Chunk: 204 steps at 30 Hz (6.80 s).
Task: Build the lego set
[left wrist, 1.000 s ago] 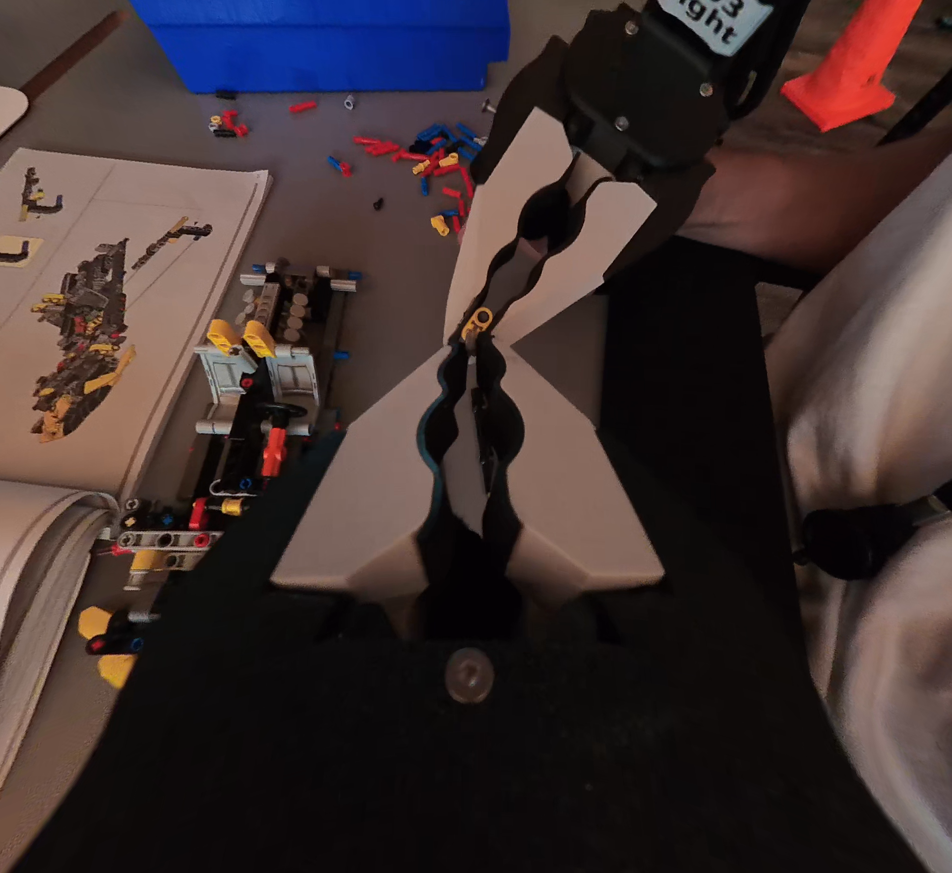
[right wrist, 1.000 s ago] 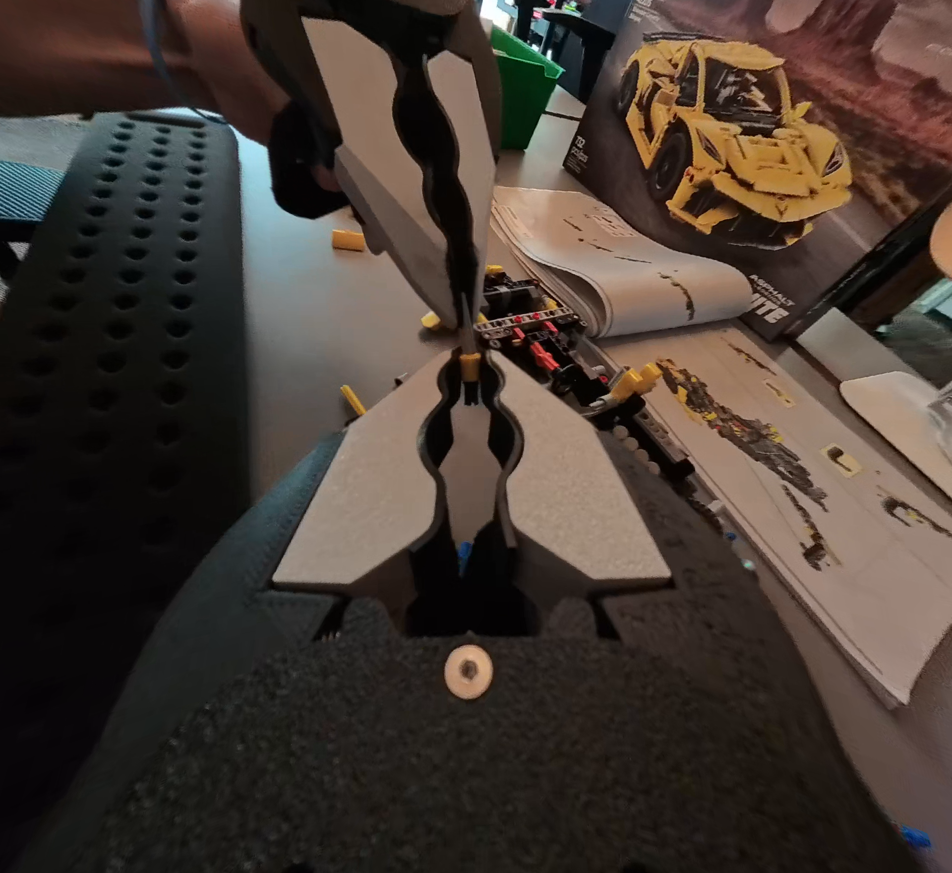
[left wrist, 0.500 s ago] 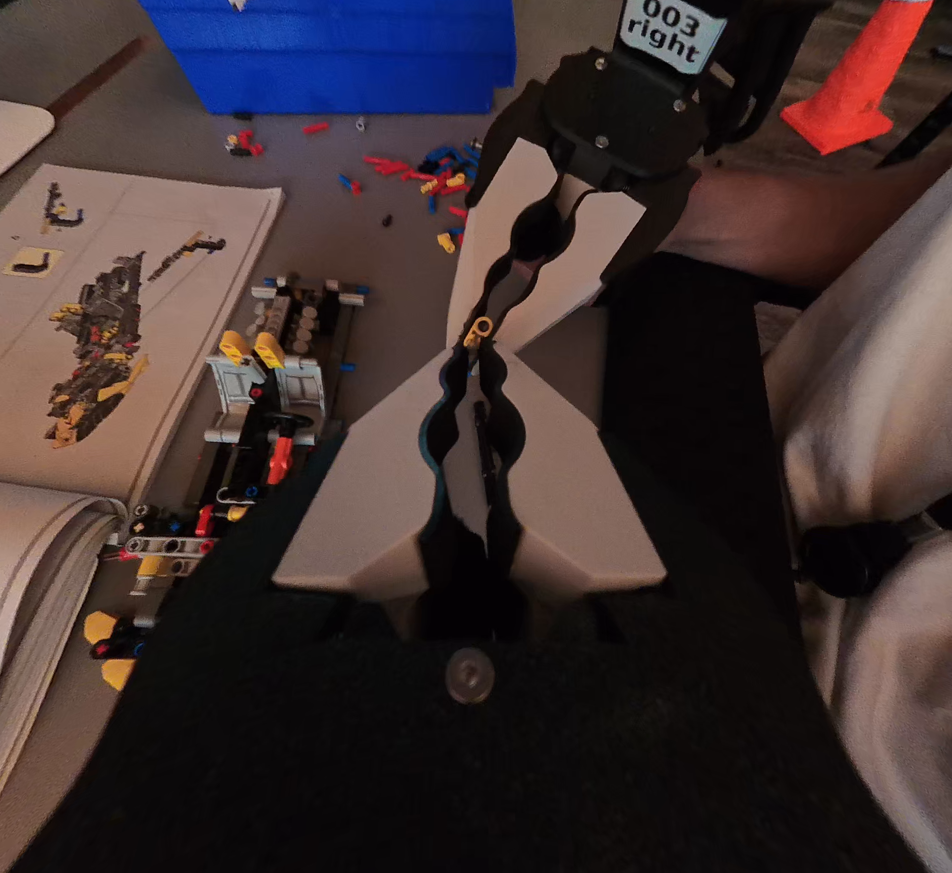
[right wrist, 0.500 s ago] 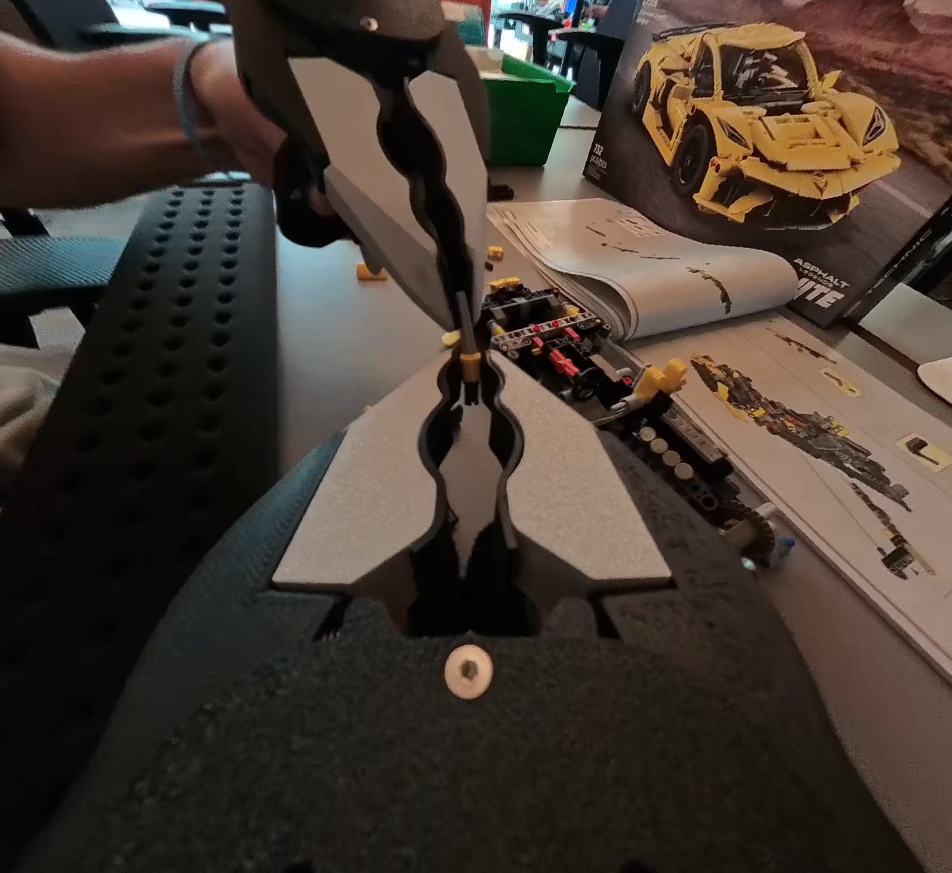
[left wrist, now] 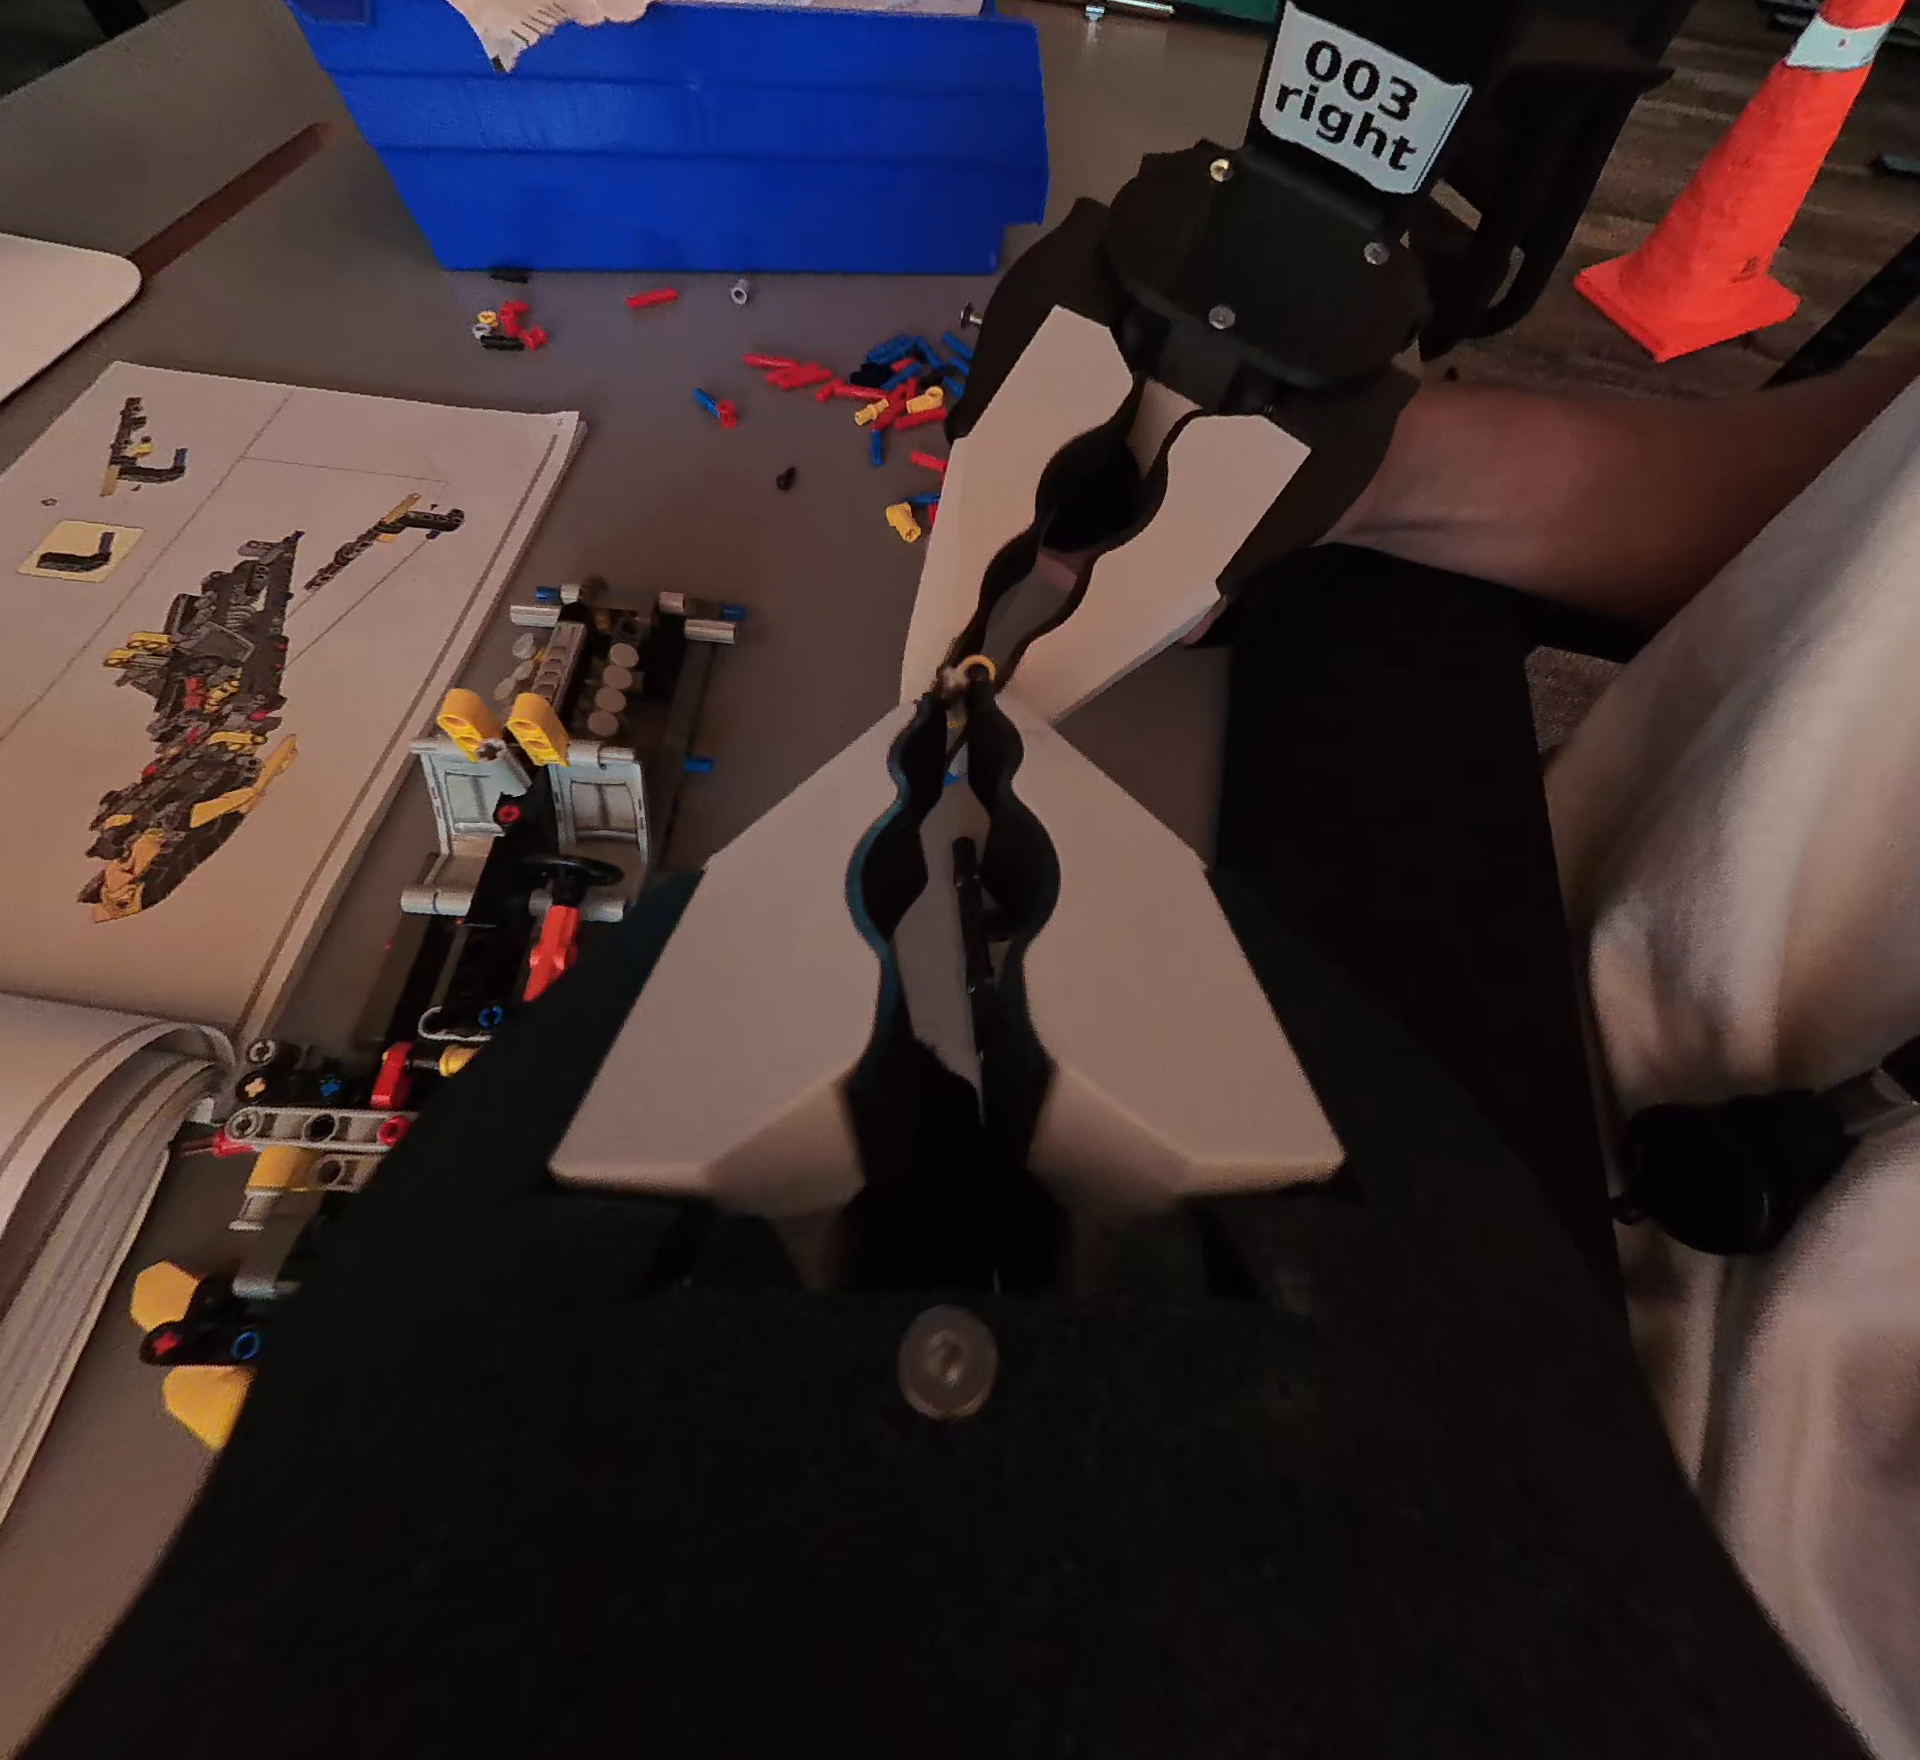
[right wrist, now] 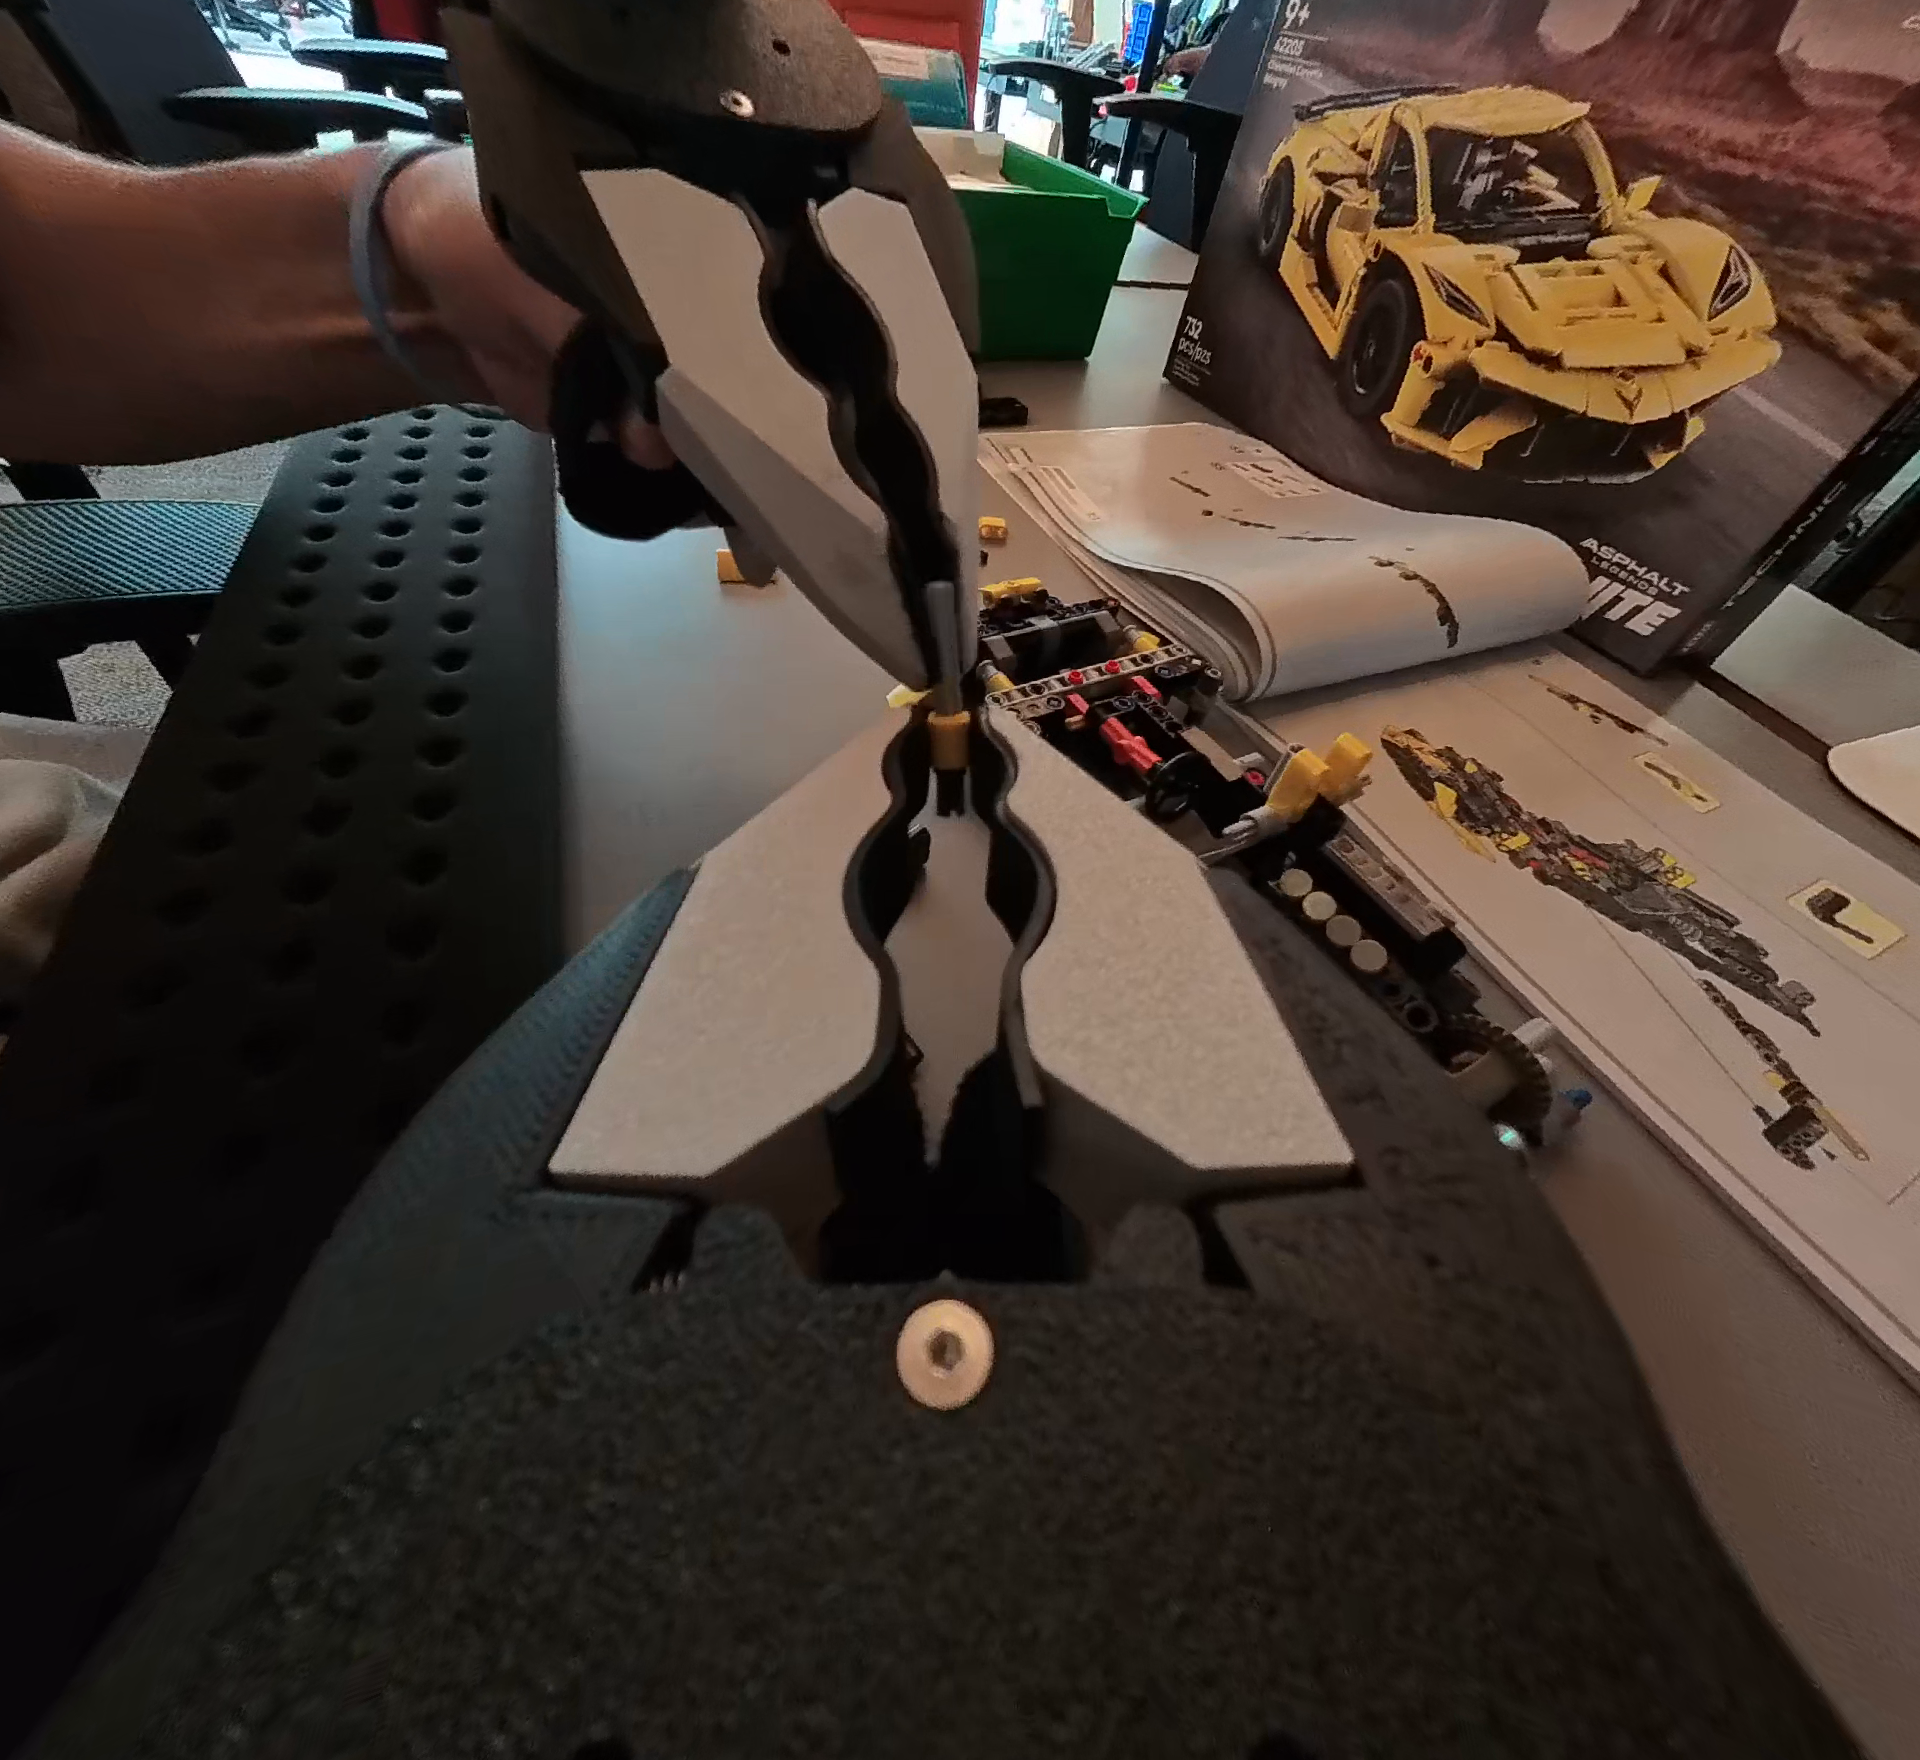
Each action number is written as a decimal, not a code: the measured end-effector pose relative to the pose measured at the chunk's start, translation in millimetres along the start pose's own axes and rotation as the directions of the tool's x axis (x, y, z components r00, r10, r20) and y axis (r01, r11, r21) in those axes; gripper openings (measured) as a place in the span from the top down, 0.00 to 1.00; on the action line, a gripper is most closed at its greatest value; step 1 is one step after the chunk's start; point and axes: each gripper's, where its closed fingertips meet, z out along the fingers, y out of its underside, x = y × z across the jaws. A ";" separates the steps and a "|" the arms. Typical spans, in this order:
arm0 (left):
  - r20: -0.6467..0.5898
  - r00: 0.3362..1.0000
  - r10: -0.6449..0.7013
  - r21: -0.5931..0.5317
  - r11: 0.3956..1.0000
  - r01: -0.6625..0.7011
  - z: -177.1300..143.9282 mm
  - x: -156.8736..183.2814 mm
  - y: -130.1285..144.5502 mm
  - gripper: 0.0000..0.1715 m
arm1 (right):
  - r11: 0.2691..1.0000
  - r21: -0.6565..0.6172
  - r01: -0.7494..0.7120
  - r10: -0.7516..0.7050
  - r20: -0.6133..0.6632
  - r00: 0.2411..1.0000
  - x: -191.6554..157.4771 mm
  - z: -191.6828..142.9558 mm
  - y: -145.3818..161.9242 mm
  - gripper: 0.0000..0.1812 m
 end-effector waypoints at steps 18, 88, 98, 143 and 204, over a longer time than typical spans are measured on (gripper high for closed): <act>-0.084 0.992 -0.089 0.100 0.990 0.097 -2.9 1.4 1.0 1.00 | 1.000 -0.006 -0.004 0.004 0.015 1.000 -2.2 1.3 2.1 0.97; 0.067 0.989 -0.129 0.082 0.989 0.123 6.4 0.0 21.8 1.00 | 0.963 -0.112 0.246 -0.258 -0.107 0.960 4.4 5.8 14.0 0.96; 0.183 0.981 -0.065 -0.147 0.985 0.093 -24.7 -19.9 66.9 0.94 | 0.988 -0.098 0.116 -0.132 -0.182 0.974 28.0 -3.7 15.5 0.97; -0.335 0.941 -0.059 0.231 0.962 0.142 -12.6 5.9 -3.7 0.99 | 0.989 0.140 -0.039 0.042 -0.020 0.999 6.0 -9.2 -21.3 0.97; -0.125 0.975 0.182 0.139 0.977 -0.164 -11.3 1.6 8.6 0.99 | 0.999 -0.010 0.040 -0.040 0.015 0.999 -6.1 5.4 3.1 0.97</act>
